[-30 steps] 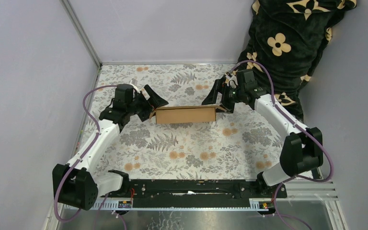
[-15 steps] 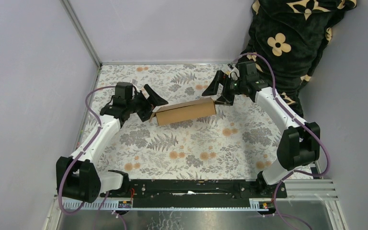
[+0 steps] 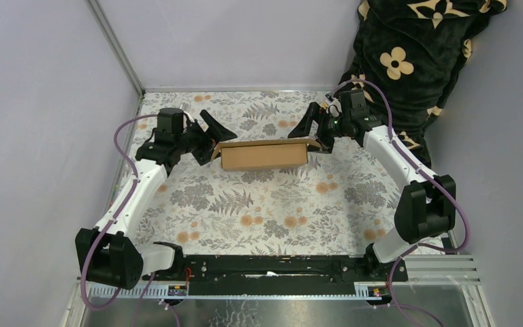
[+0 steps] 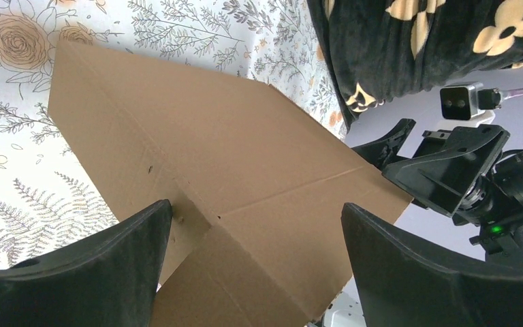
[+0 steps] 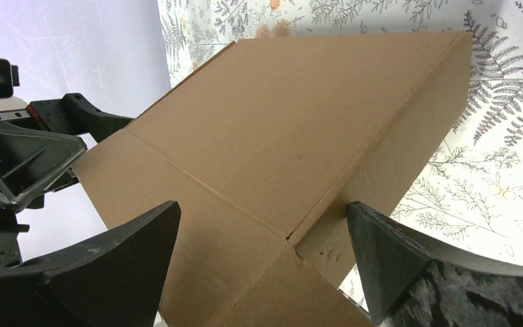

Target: Fold the paper box

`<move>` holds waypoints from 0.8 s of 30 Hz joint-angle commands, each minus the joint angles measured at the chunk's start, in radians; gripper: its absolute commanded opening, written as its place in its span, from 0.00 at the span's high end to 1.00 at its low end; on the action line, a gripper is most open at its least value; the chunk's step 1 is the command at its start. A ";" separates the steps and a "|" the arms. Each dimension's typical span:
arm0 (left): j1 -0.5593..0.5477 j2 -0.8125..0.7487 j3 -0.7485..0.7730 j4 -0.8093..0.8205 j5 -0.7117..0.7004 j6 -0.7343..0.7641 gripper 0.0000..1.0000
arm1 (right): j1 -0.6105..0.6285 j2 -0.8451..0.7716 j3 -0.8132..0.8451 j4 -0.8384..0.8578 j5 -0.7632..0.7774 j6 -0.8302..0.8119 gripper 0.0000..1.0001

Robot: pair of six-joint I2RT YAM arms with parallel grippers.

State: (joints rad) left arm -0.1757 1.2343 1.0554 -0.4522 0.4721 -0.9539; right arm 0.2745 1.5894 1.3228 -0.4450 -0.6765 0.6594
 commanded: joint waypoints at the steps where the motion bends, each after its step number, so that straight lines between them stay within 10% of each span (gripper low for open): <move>1: -0.025 -0.014 0.003 0.053 0.165 -0.086 0.02 | 0.043 -0.058 -0.010 0.055 -0.224 0.117 0.00; 24: -0.024 -0.022 -0.052 0.065 0.173 -0.146 0.02 | 0.041 -0.074 -0.002 0.082 -0.244 0.222 0.00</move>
State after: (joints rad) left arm -0.1680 1.2011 1.0180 -0.4774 0.4713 -1.0191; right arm 0.2737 1.5436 1.2915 -0.4438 -0.6830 0.7761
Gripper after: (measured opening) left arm 0.986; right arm 0.994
